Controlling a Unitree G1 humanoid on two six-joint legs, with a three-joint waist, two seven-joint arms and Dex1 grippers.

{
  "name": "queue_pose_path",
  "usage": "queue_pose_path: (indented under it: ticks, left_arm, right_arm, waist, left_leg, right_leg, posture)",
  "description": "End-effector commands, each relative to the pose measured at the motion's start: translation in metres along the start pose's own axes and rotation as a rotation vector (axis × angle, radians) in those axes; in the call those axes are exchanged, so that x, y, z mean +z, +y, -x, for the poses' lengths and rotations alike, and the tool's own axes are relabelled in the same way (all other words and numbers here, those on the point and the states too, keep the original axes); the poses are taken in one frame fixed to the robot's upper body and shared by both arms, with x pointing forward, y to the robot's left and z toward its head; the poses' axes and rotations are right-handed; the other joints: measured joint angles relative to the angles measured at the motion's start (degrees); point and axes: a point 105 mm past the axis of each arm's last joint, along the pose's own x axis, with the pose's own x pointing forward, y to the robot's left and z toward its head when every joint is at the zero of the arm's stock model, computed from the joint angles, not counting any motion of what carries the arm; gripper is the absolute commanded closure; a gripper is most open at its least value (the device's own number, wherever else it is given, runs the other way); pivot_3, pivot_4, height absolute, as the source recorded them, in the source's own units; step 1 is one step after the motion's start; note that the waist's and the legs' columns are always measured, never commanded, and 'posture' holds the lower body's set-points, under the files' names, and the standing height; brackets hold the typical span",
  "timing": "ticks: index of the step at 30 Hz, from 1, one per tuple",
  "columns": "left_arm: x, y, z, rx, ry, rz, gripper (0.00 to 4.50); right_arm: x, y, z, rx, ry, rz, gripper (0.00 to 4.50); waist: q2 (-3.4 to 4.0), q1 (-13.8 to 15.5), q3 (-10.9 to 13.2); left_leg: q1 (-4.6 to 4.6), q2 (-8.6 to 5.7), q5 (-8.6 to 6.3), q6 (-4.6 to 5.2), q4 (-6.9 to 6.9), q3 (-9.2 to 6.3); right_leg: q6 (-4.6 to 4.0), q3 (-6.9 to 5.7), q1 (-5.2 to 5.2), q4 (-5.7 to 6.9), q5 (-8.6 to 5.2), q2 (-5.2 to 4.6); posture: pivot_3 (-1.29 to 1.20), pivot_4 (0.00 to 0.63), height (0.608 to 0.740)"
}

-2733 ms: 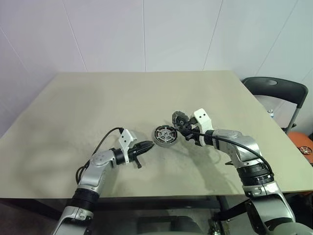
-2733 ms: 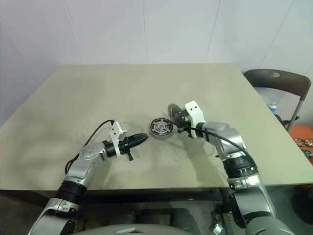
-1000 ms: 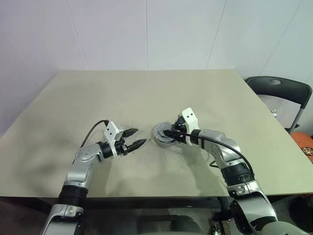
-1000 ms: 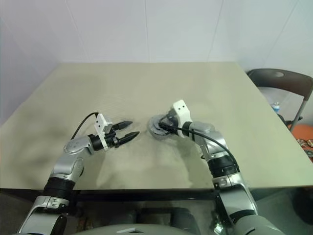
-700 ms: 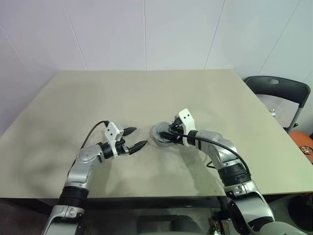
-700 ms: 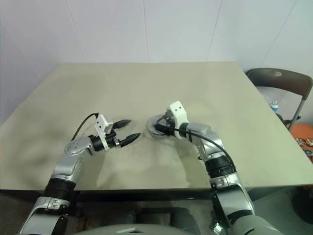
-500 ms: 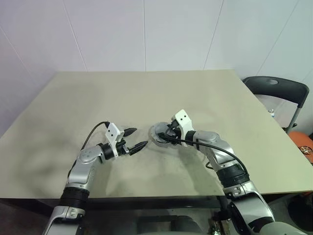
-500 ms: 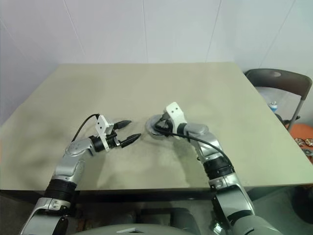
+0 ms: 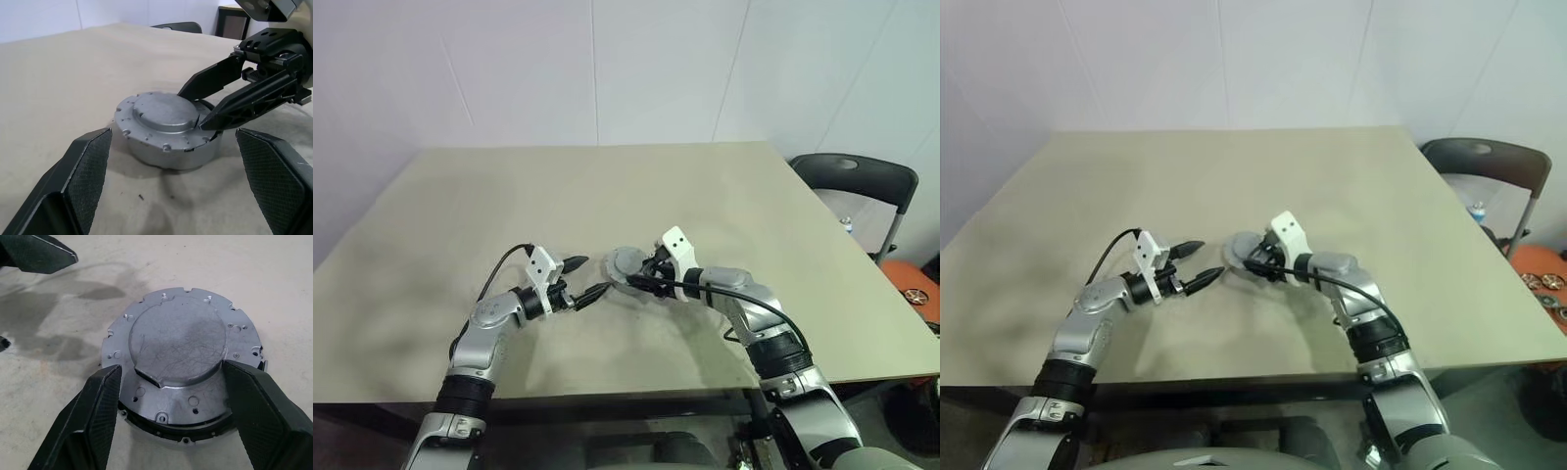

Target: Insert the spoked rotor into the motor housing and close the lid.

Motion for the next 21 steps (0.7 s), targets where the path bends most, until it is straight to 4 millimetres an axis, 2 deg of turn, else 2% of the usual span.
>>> queue_pose_path:
  ticks: [1, 4, 10, 16, 21]
  left_arm:
    - [0.010, -0.002, -0.003, -0.014, -0.026, -0.041, 0.19]
    - [0.009, -0.002, -0.004, -0.014, -0.023, -0.039, 0.19]
    - [0.008, -0.003, -0.005, -0.017, -0.019, -0.036, 0.19]
    - [0.006, -0.004, -0.007, -0.020, -0.016, -0.031, 0.19]
    - [0.004, -0.004, -0.006, -0.018, -0.010, -0.027, 0.19]
  right_arm:
    - [-0.026, 0.009, -0.009, 0.014, 0.092, -0.034, 1.11]
    - [-0.015, 0.001, -0.012, -0.046, 0.035, -0.039, 1.11]
    - [-0.010, 0.008, -0.010, 0.004, 0.018, -0.030, 1.11]
    - [0.010, 0.006, -0.008, 0.001, -0.056, -0.019, 1.11]
    - [0.010, 0.009, -0.014, -0.002, -0.060, -0.032, 1.11]
  waist:
    - [0.00, 0.00, -0.01]
    - [-0.01, -0.01, -0.01]
    - [0.00, 0.01, -0.01]
    - [0.01, 0.02, 0.00]
    - [0.04, -0.06, 0.01]
  left_leg:
    - [0.00, 0.00, 0.00, 0.00, 0.00, 0.00]
    - [0.02, 0.00, 0.00, -0.02, 0.00, -0.01]
    - [-0.01, -0.07, 0.01, -0.05, 0.00, 0.00]
    - [-0.12, -0.11, 0.00, -0.06, -0.13, 0.03]
    - [-0.20, -0.11, 0.00, -0.07, -0.17, 0.07]
  right_leg:
    - [0.00, 0.00, 0.00, 0.00, 0.00, 0.00]
    - [-0.03, 0.01, 0.00, 0.02, 0.01, -0.03]
    - [-0.08, 0.00, -0.03, 0.01, 0.02, -0.22]
    - [-0.09, -0.09, -0.22, 0.00, 0.02, -0.40]
    - [-0.11, -0.11, -0.36, 0.01, 0.02, -0.45]
  posture:
    - [0.00, 0.000, 0.740]
    - [0.00, 0.000, 0.740]
    - [0.00, 0.000, 0.740]
    - [0.00, 0.000, 0.740]
    - [0.00, 0.000, 0.740]
